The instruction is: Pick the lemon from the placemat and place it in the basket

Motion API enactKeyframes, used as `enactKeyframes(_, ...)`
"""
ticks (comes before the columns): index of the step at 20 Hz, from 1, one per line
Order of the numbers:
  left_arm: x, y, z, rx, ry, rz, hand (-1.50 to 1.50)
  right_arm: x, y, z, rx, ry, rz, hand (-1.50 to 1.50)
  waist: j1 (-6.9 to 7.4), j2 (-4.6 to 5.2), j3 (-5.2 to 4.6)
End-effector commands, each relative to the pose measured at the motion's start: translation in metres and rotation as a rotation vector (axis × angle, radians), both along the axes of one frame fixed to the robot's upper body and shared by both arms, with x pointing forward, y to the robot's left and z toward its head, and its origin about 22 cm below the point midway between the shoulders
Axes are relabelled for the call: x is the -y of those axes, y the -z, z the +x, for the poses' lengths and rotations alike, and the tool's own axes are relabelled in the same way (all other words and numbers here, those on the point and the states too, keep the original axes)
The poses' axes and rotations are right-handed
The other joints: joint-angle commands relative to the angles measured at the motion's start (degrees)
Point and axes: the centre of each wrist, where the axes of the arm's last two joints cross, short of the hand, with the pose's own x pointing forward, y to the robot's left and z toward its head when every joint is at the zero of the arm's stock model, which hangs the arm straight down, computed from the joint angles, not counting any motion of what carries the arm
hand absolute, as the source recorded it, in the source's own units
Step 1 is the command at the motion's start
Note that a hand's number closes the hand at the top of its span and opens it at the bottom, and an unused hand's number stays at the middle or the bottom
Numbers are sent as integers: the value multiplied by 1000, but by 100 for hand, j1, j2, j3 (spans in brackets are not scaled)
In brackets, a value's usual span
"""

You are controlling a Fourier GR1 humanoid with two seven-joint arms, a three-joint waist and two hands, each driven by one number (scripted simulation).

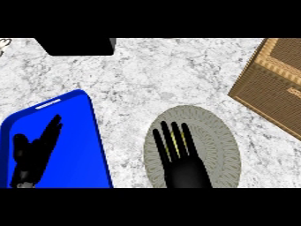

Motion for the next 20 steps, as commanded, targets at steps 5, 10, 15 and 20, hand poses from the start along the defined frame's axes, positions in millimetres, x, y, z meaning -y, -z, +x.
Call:
enactKeyframes(5, 17, 13, -9, -171, -15, -22, 0, -1, 26, 22, -65, 65, -79, -150, 9, 61, -98)
enactKeyframes(10, 5, 28, -9, -170, -29, -63, 0, 7, 31, 37, -78, 85, -76, -150, -15, 71, -103)
enactKeyframes(15, 1, 26, -20, -180, -35, -38, 0, 2, 45, 44, -49, 70, -44, -150, 18, 66, -100)
enactKeyframes(20, 2, 30, -28, -185, -29, -45, 0, -24, 47, 30, -49, 60, -44, -150, 25, 58, -102)
